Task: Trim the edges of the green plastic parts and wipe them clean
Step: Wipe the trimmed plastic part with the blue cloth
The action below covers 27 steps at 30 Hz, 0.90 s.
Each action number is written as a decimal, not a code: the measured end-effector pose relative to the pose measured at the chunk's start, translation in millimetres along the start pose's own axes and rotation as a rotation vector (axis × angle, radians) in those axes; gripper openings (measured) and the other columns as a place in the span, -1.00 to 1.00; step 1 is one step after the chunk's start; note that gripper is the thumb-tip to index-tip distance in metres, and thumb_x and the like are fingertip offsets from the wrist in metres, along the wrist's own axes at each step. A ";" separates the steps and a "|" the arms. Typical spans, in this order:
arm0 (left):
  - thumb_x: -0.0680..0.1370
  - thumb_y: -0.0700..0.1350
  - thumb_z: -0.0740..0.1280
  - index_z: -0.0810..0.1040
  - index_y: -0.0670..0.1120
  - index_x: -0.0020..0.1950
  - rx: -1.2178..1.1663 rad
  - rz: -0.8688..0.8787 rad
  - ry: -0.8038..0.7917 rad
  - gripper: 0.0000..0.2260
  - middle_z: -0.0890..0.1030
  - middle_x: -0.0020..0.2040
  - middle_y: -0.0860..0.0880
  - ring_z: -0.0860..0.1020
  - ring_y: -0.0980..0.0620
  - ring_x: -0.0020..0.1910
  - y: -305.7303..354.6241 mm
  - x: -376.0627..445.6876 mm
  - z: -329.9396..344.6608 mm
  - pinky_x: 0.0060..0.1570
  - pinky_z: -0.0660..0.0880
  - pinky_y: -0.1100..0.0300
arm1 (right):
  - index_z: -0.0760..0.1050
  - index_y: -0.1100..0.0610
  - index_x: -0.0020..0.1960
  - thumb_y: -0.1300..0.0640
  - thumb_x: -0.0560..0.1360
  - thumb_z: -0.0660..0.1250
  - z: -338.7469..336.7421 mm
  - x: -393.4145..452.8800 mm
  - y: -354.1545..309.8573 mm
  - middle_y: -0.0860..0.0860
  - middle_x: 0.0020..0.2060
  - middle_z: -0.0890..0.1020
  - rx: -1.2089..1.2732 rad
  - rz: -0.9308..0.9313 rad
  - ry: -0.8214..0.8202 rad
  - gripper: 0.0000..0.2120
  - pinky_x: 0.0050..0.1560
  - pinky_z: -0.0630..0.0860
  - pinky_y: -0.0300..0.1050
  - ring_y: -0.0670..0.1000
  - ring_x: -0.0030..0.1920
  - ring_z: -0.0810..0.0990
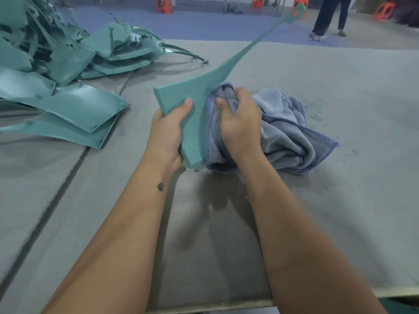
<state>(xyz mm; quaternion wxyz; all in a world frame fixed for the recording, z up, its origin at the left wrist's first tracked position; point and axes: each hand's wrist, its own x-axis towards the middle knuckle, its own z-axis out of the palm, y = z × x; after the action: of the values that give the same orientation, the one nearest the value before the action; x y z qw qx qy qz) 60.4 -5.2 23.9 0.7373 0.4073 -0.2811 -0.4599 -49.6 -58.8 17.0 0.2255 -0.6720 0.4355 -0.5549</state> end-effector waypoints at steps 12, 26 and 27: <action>0.51 -0.21 0.38 0.67 0.05 -0.16 0.267 0.294 0.044 -0.83 0.71 -0.17 0.10 0.67 0.07 -0.12 13.5 -6.6 -2.6 -0.07 0.60 0.10 | 0.57 0.17 0.02 -0.04 0.65 0.09 -12.5 11.2 -12.5 0.11 -0.15 0.66 0.799 0.650 0.275 -0.63 -0.05 0.61 -0.01 0.10 -0.14 0.65; 0.53 -0.31 0.37 0.62 0.05 -0.03 0.601 0.251 -0.296 -0.76 0.68 -0.18 0.23 0.62 0.27 -0.15 10.6 -6.0 -7.7 -0.10 0.54 0.35 | 0.49 0.28 -0.05 0.33 0.52 0.33 -17.0 17.9 -7.2 0.06 -0.30 0.59 0.845 0.483 0.111 -0.98 -0.21 0.57 -0.26 -0.08 -0.30 0.60; 0.53 -0.30 0.38 0.62 0.06 -0.03 0.616 0.233 -0.315 -0.77 0.69 -0.18 0.20 0.62 0.24 -0.15 10.2 -5.9 -8.0 -0.11 0.55 0.33 | 0.51 0.25 -0.10 0.30 0.53 0.33 -17.3 18.6 -8.3 0.05 -0.31 0.60 0.869 0.519 0.153 -0.97 -0.20 0.59 -0.24 -0.07 -0.30 0.60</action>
<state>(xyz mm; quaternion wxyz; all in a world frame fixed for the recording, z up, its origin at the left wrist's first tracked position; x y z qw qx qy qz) 68.8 5.4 28.3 0.5751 0.5000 -0.5609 -0.3236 -63.0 -66.9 38.7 0.5818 -0.3434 0.3325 -0.6580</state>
